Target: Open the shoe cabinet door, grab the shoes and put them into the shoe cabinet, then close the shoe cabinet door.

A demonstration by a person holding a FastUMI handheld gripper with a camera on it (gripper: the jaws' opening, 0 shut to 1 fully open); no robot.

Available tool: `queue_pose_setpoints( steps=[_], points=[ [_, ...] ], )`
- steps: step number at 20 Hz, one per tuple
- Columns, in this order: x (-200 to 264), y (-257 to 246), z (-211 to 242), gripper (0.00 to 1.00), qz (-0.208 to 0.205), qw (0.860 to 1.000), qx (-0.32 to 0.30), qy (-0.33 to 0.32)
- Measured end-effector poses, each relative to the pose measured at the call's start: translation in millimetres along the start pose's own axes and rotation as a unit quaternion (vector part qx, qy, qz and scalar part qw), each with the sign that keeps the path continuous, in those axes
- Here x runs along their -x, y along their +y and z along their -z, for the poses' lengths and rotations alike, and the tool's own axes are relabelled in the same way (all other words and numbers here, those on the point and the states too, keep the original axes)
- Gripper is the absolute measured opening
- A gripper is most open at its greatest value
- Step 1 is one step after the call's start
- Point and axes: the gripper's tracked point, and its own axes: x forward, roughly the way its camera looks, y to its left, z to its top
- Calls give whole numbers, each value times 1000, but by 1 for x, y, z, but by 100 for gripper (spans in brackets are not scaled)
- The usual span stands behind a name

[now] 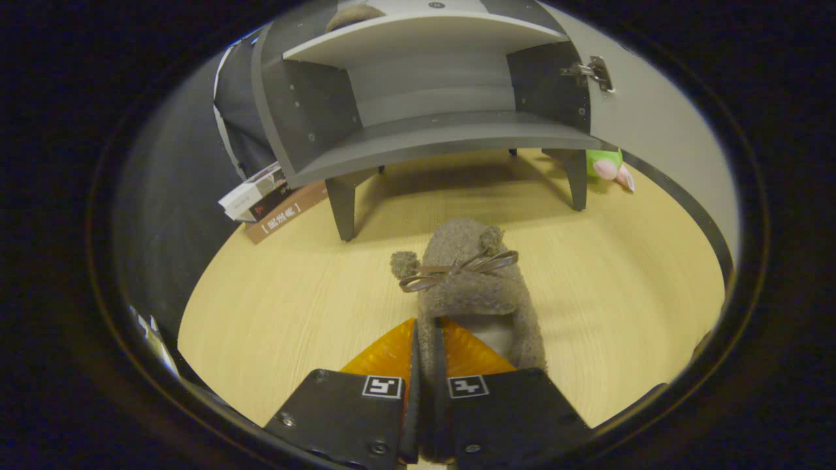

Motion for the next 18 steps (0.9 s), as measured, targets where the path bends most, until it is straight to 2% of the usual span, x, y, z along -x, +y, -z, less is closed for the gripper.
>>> queue_pose_setpoints(
  steps=[1, 9, 12, 17, 18],
  points=[
    [8, -1, -2, 10, -5, 1000, 5, -8],
    [82, -2, -27, 9, -22, 998, 6, -54],
    [116, 5, -53, 9, -24, 996, 22, -86],
    [178, 24, -104, 9, -52, 985, 63, -149],
    [189, 25, -118, 9, -45, 983, 77, -162]
  ],
)
